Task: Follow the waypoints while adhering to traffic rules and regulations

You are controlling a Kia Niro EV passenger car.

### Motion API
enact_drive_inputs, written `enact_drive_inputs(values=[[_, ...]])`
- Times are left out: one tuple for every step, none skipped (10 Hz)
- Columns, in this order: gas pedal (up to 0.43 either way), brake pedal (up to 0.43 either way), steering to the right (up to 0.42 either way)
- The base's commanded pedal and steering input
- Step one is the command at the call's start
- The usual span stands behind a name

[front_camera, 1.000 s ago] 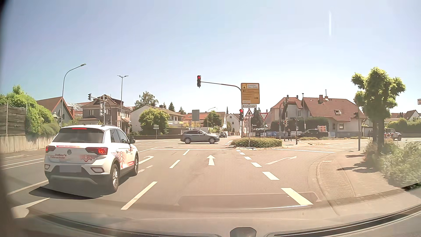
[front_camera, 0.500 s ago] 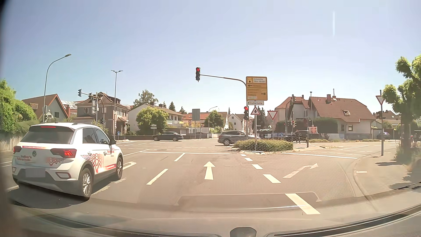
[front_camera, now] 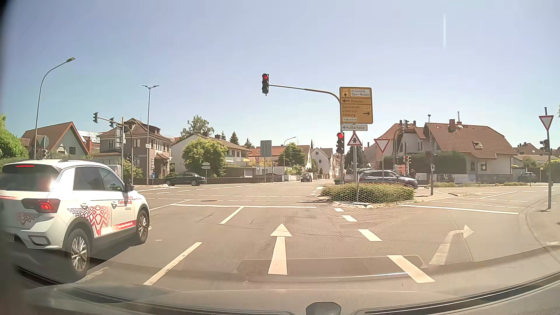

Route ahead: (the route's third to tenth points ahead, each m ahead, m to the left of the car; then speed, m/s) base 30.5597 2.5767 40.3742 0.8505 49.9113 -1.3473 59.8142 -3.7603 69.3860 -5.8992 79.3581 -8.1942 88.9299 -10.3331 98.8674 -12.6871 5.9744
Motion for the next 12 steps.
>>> enact_drive_inputs(values=[[0.0, 0.256, -0.036], [0.0, 0.256, -0.035], [0.0, 0.262, -0.035], [0.0, 0.268, -0.034], [0.0, 0.268, -0.033], [0.0, 0.274, -0.031], [0.0, 0.274, -0.03], [0.0, 0.274, -0.027], [0.0, 0.274, -0.021], [0.0, 0.274, -0.016], [0.0, 0.274, -0.012], [0.0, 0.274, -0.011]])
